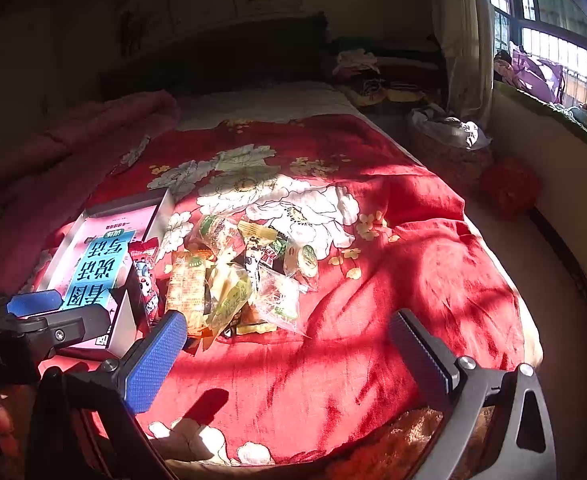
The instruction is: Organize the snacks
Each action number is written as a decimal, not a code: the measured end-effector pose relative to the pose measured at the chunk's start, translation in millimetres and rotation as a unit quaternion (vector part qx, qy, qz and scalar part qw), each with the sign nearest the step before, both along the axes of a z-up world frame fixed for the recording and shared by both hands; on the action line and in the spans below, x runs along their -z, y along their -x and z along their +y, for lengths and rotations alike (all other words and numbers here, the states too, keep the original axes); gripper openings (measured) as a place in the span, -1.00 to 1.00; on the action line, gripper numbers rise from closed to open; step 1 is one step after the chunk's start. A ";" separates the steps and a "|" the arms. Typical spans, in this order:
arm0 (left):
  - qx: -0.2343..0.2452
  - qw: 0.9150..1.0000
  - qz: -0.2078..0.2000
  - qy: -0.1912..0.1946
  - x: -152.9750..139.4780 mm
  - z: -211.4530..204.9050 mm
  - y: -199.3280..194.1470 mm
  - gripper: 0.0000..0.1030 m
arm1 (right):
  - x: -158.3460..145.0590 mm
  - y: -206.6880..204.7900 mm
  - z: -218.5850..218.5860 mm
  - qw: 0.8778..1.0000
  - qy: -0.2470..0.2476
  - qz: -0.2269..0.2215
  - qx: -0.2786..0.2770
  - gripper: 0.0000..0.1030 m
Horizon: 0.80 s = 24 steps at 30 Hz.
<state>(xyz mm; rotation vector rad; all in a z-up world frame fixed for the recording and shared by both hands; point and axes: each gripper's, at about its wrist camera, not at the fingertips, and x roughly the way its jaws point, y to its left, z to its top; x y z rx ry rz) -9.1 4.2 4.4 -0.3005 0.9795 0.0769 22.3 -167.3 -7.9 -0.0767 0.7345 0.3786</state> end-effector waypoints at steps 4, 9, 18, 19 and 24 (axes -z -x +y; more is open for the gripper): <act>0.000 1.000 0.000 -0.001 0.2 -0.1 -0.2 0.99 | -0.2 0.0 0.4 1.000 0.001 0.000 0.001 1.00; 0.002 1.000 0.000 -0.001 0.2 -0.8 -0.7 0.99 | 0.3 -0.6 0.1 1.000 0.001 0.001 0.001 1.00; 0.001 1.000 0.007 0.001 3.7 0.4 -2.3 0.99 | 2.9 -2.8 0.0 1.000 0.000 0.005 0.002 1.00; 0.000 1.000 0.008 0.001 4.3 0.9 -2.6 0.99 | 2.9 -2.9 0.3 1.000 0.000 0.006 0.002 1.00; 0.000 1.000 0.017 0.010 11.2 4.8 -7.4 0.99 | 6.1 -6.4 2.0 1.000 -0.001 0.011 0.001 1.00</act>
